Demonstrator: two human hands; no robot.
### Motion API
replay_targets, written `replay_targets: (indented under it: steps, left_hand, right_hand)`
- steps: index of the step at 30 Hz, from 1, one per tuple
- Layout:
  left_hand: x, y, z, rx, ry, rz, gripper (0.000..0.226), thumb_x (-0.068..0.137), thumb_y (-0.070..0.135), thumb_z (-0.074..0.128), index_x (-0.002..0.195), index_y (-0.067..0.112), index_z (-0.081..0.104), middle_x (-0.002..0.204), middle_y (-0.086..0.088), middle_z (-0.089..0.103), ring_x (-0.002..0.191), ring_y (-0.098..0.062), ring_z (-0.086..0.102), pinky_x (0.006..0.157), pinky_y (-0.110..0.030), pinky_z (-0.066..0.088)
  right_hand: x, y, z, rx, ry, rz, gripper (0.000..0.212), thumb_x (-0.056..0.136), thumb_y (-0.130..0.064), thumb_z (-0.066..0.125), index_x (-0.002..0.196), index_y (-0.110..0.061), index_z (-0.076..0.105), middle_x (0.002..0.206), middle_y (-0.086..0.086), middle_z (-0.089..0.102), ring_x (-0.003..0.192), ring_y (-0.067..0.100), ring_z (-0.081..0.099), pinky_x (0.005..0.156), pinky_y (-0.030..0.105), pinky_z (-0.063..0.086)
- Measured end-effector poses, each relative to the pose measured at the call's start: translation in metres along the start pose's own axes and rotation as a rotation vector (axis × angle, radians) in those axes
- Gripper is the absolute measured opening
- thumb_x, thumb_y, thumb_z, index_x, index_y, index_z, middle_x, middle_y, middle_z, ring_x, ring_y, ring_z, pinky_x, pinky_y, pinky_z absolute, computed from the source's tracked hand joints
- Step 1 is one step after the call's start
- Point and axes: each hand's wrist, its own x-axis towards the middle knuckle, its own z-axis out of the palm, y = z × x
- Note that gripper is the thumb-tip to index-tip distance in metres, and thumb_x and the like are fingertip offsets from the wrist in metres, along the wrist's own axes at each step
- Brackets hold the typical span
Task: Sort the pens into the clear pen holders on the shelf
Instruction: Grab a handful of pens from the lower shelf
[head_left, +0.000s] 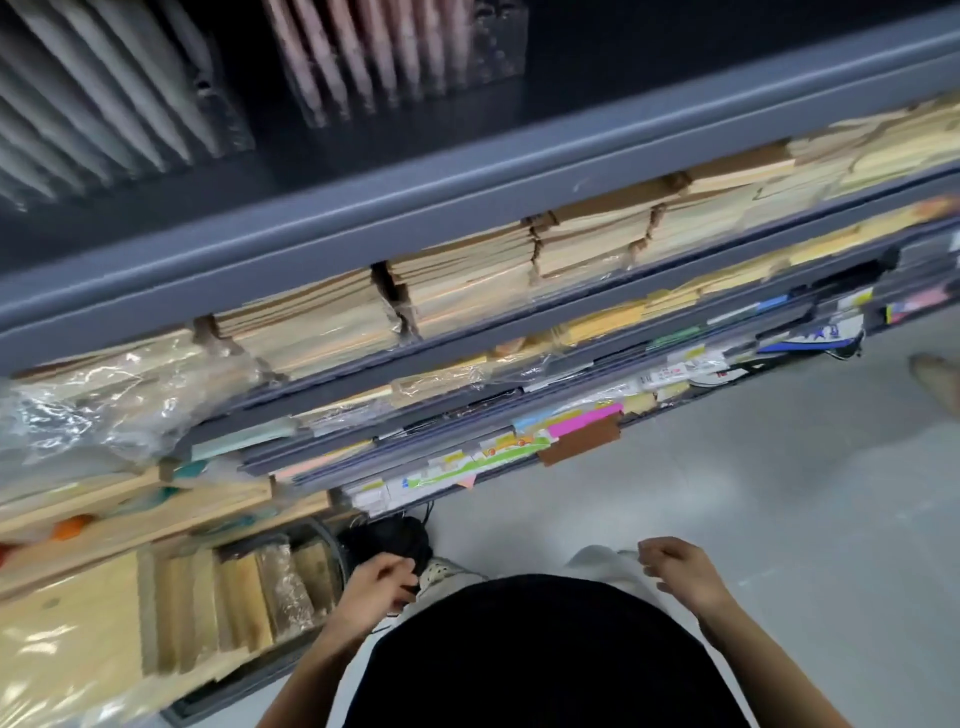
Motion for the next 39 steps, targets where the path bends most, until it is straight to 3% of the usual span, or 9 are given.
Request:
replay_targets:
  steps: [4, 11, 16, 22, 26, 29, 34, 37, 39]
  left_hand:
    - [-0.007, 0.007, 0.058, 0.054, -0.031, 0.006, 0.016, 0.099, 0.008, 0.057, 0.092, -0.001, 0.067, 0.071, -0.009, 0.070, 0.053, -0.018, 0.061, 0.054, -0.026, 0.042]
    - [-0.030, 0.065, 0.171, 0.107, -0.044, 0.083, 0.019, 0.096, 0.001, 0.059, 0.079, 0.003, 0.067, 0.068, -0.008, 0.066, 0.053, -0.015, 0.057, 0.047, -0.021, 0.042]
    - [-0.059, 0.146, 0.233, 0.121, -0.089, 0.217, 0.015, 0.100, 0.009, 0.057, 0.095, 0.007, 0.070, 0.088, -0.009, 0.073, 0.075, -0.020, 0.066, 0.068, -0.027, 0.050]
    - [-0.109, 0.280, 0.278, 0.202, -0.124, 0.570, 0.017, 0.098, 0.021, 0.062, 0.094, 0.033, 0.073, 0.098, 0.006, 0.076, 0.090, -0.014, 0.072, 0.084, -0.039, 0.057]
    - [-0.155, 0.376, 0.301, 0.180, -0.097, 0.880, 0.015, 0.087, 0.046, 0.063, 0.099, 0.042, 0.070, 0.105, 0.011, 0.075, 0.098, -0.009, 0.071, 0.088, -0.031, 0.053]
    - [-0.185, 0.440, 0.309, 0.154, 0.039, 1.153, 0.015, 0.093, 0.043, 0.061, 0.105, 0.038, 0.070, 0.106, 0.014, 0.074, 0.098, -0.004, 0.070, 0.084, -0.018, 0.053]
    - [-0.191, 0.531, 0.314, 0.293, 0.416, 1.416, 0.018, 0.098, 0.034, 0.054, 0.112, 0.034, 0.066, 0.106, 0.019, 0.068, 0.103, 0.004, 0.062, 0.088, -0.011, 0.044]
    - [-0.164, 0.584, 0.318, 0.661, 0.497, 1.198, 0.041, 0.101, 0.049, 0.045, 0.137, 0.031, 0.053, 0.129, 0.011, 0.058, 0.123, -0.013, 0.052, 0.099, -0.027, 0.038]
    - [-0.143, 0.614, 0.325, 0.911, 0.476, 1.014, 0.056, 0.100, 0.055, 0.037, 0.150, 0.030, 0.037, 0.159, 0.001, 0.034, 0.146, -0.020, 0.029, 0.118, -0.035, 0.023]
  right_hand:
    - [0.012, 0.032, -0.052, 0.003, -0.025, -0.004, 0.017, 0.087, -0.010, 0.059, 0.078, -0.014, 0.073, 0.094, -0.005, 0.074, 0.088, 0.028, 0.068, 0.086, 0.045, 0.054]
    - [0.031, 0.058, -0.173, 0.068, 0.033, -0.065, 0.012, 0.090, -0.010, 0.063, 0.090, -0.016, 0.074, 0.086, 0.007, 0.075, 0.084, 0.024, 0.071, 0.083, 0.048, 0.055]
    - [0.033, 0.031, -0.258, 0.010, 0.065, -0.252, 0.011, 0.091, -0.018, 0.066, 0.089, -0.027, 0.072, 0.095, -0.010, 0.074, 0.095, 0.012, 0.068, 0.089, 0.036, 0.052]
    - [0.038, -0.064, -0.341, -0.023, 0.157, -0.557, 0.014, 0.087, -0.029, 0.070, 0.093, -0.042, 0.069, 0.100, -0.020, 0.071, 0.086, -0.001, 0.067, 0.072, 0.017, 0.051]
    - [0.030, -0.152, -0.398, -0.100, 0.367, -0.862, 0.022, 0.086, -0.047, 0.063, 0.108, -0.048, 0.062, 0.102, -0.033, 0.064, 0.094, -0.009, 0.060, 0.069, 0.005, 0.042]
    - [0.026, -0.216, -0.430, -0.172, 0.512, -1.137, 0.028, 0.094, -0.047, 0.054, 0.120, -0.040, 0.059, 0.110, -0.028, 0.059, 0.104, -0.012, 0.052, 0.080, -0.003, 0.035]
    - [0.042, -0.294, -0.453, -0.347, 0.534, -1.387, 0.040, 0.100, -0.025, 0.053, 0.138, -0.014, 0.051, 0.140, -0.004, 0.052, 0.134, 0.009, 0.043, 0.113, 0.019, 0.029]
    - [0.062, -0.324, -0.448, -0.503, 0.509, -1.451, 0.046, 0.099, -0.020, 0.052, 0.143, -0.008, 0.044, 0.149, 0.007, 0.044, 0.141, 0.019, 0.035, 0.119, 0.028, 0.023]
    - [0.077, -0.336, -0.445, -0.612, 0.536, -1.485, 0.048, 0.099, -0.020, 0.051, 0.144, -0.006, 0.043, 0.151, 0.012, 0.040, 0.143, 0.025, 0.032, 0.120, 0.039, 0.021]
